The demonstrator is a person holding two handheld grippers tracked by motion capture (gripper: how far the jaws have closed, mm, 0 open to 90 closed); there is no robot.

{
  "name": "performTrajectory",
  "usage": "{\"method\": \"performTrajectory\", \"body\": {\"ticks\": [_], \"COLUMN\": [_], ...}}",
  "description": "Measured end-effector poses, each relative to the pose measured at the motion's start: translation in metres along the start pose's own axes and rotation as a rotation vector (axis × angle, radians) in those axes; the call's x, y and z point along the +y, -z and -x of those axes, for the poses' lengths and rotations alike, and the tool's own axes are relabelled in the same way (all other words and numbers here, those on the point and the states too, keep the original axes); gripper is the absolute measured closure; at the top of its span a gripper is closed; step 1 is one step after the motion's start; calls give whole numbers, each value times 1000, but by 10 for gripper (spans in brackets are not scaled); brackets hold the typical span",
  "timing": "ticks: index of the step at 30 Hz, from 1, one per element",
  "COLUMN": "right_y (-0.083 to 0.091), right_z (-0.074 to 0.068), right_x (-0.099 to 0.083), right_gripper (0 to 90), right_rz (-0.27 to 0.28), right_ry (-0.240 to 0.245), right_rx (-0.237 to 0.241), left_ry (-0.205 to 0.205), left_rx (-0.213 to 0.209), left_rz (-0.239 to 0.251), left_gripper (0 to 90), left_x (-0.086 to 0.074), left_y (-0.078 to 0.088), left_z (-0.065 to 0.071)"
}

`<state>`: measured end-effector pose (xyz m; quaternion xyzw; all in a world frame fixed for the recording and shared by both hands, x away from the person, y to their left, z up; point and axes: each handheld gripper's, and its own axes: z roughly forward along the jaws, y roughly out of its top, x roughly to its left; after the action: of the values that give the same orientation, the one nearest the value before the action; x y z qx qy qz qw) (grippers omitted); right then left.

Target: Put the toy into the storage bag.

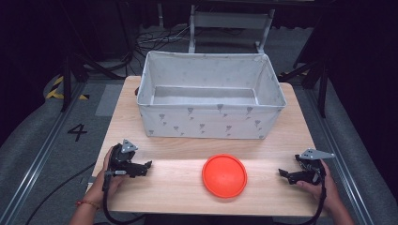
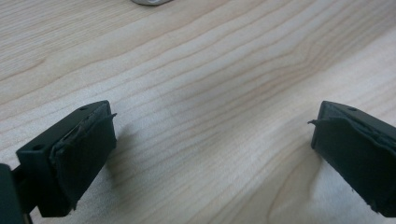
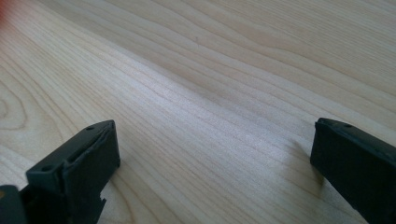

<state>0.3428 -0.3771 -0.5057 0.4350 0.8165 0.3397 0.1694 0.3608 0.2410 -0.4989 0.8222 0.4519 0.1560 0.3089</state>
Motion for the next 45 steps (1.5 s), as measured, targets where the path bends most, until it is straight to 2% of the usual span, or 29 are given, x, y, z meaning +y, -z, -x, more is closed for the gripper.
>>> {"method": "performTrajectory", "body": {"ticks": [1, 4, 6, 7, 10, 15, 16, 17, 18, 19, 21, 23, 25, 27, 30, 34, 39, 45], "right_y": [0, 0, 0, 0, 0, 1, 2, 3, 6, 9, 12, 13, 14, 15, 18, 23, 26, 19], "right_z": [0, 0, 0, 0, 0, 1, 1, 2, 2, 2, 1, 1, -1, -4, -10, -15, -31, -53], "right_x": [0, 0, 0, 0, 0, -1, -1, -1, 1, 2, 2, 3, 4, 8, 13, 20, 34, 51], "right_gripper": [16, 16, 16, 16, 16, 23, 48, 128, 257, 329, 191, 265, 227, 233, 238, 244, 220, 203], "right_rz": [0, 0, 0, 0, 0, 0, 3, 2, 3, 9, 23, 22, 27, 32, 49, 71, 88, 93], "right_ry": [0, 0, 0, 0, -7, -14, -19, -16, -11, -6, -16, -16, -9, -5, 5, -15, 40, 85], "right_rx": [0, 0, 0, 0, -7, -11, -12, -9, -6, -5, -1, 1, 7, 8, 32, 81, 89, 140], "left_ry": [-37, -49, -75, -96, -103, -107, -108, -108, -107, -107, -107, -111, -112, -112, -112, -114, -115, -119], "left_rx": [-25, -37, -54, -76, -92, -94, -93, -92, -92, -92, -98, -98, -98, -98, -98, -101, -101, -99], "left_rz": [-3, -4, -3, -6, -6, -7, -7, -6, -7, -7, -6, -3, -3, -4, -4, -4, -5, -4], "left_gripper": [2, 2, 2, 1, 1, 2, 2, 2, 2, 2, 2, 2, 2, 2, 2, 2, 5, 5], "left_x": [-2, -3, -5, -7, -7, -8, -7, -8, -8, -7, -7, -7, -7, -7, -7, -7, -7, -7], "left_y": [2, 3, 5, 6, 7, 7, 7, 7, 7, 7, 7, 7, 7, 7, 7, 7, 7, 7], "left_z": [-3, -3, -5, -7, -8, -8, -8, -8, -8, -8, -9, -9, -9, -9, -9, -10, -10, -10]}}
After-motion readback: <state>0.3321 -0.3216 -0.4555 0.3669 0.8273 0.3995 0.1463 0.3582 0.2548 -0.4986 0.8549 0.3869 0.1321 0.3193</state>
